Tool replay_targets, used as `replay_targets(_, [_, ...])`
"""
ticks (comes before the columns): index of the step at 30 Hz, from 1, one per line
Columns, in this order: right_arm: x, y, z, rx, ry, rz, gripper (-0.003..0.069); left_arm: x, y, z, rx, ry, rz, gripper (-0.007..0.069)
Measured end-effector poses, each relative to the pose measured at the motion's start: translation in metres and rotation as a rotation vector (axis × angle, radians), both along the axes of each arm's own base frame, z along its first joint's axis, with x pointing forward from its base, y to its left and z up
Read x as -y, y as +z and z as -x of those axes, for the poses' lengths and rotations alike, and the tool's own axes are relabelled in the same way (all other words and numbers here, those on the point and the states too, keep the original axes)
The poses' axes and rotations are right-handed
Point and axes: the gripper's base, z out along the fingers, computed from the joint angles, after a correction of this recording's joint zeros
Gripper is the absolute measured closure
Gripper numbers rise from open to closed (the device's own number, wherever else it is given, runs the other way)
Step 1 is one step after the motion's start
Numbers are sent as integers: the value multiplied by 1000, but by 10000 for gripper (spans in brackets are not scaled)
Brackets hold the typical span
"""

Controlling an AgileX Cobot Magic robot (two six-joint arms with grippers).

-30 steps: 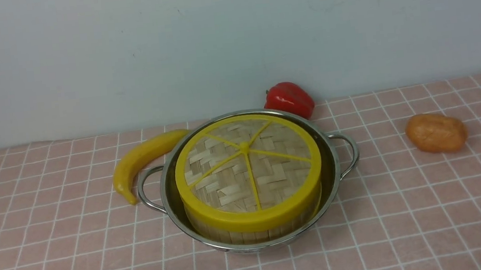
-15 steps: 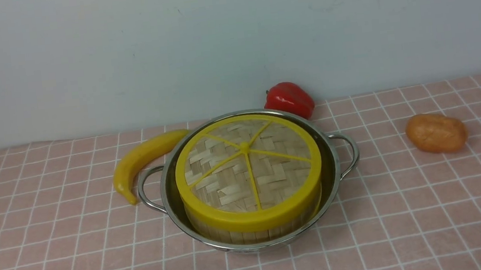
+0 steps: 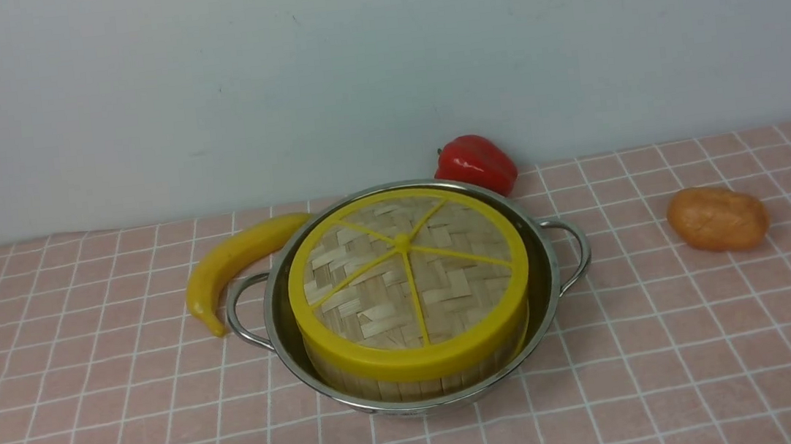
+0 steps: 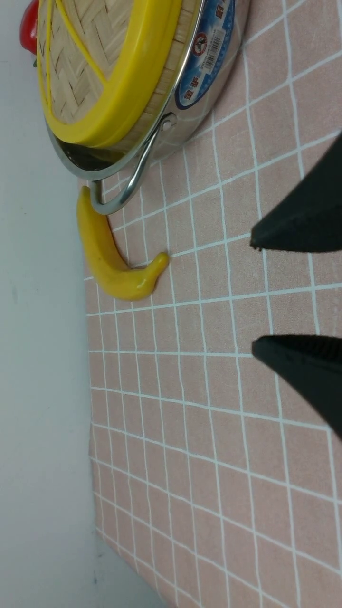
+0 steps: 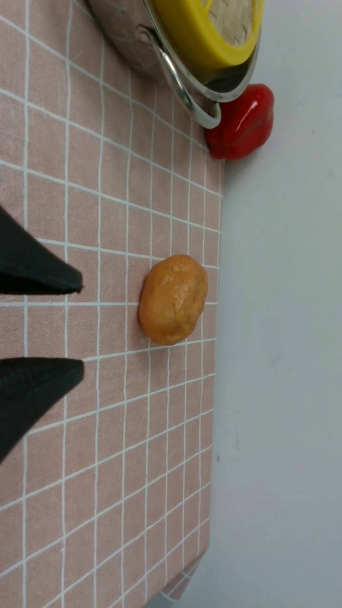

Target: Place the steamer in the pot on the pink tablecloth, and put the lid on the steamer.

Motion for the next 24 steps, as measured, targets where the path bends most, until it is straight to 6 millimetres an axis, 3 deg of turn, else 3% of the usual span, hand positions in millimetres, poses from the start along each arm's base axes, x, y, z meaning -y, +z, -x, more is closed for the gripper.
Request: replay_targets(24, [0,0,0,0,0,-4,419,0,0,0,0,0,0,382])
